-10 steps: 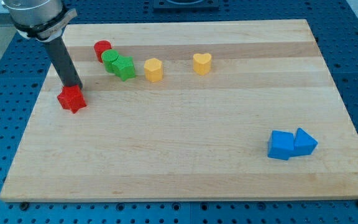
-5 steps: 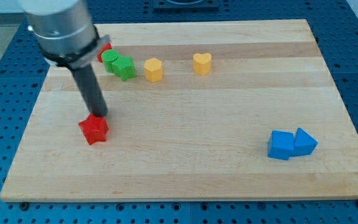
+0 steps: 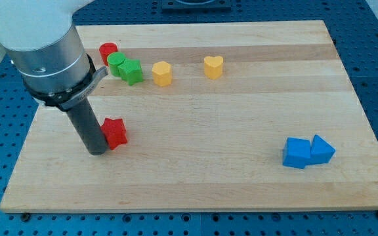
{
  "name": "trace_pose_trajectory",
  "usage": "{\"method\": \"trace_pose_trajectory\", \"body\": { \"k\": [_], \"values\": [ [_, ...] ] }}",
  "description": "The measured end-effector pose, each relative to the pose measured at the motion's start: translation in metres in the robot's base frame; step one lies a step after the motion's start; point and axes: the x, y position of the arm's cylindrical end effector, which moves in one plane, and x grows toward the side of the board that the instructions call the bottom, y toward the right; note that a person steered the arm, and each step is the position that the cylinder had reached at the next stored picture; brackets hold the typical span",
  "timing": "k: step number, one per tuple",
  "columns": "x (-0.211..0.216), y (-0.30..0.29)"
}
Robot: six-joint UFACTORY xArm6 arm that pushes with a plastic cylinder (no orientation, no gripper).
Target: Slide the red star towards the bottom center of the board
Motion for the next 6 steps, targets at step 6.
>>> {"method": "trace_pose_trajectory", "body": {
  "k": [6],
  "values": [
    [0.011, 0.024]
  ]
}}
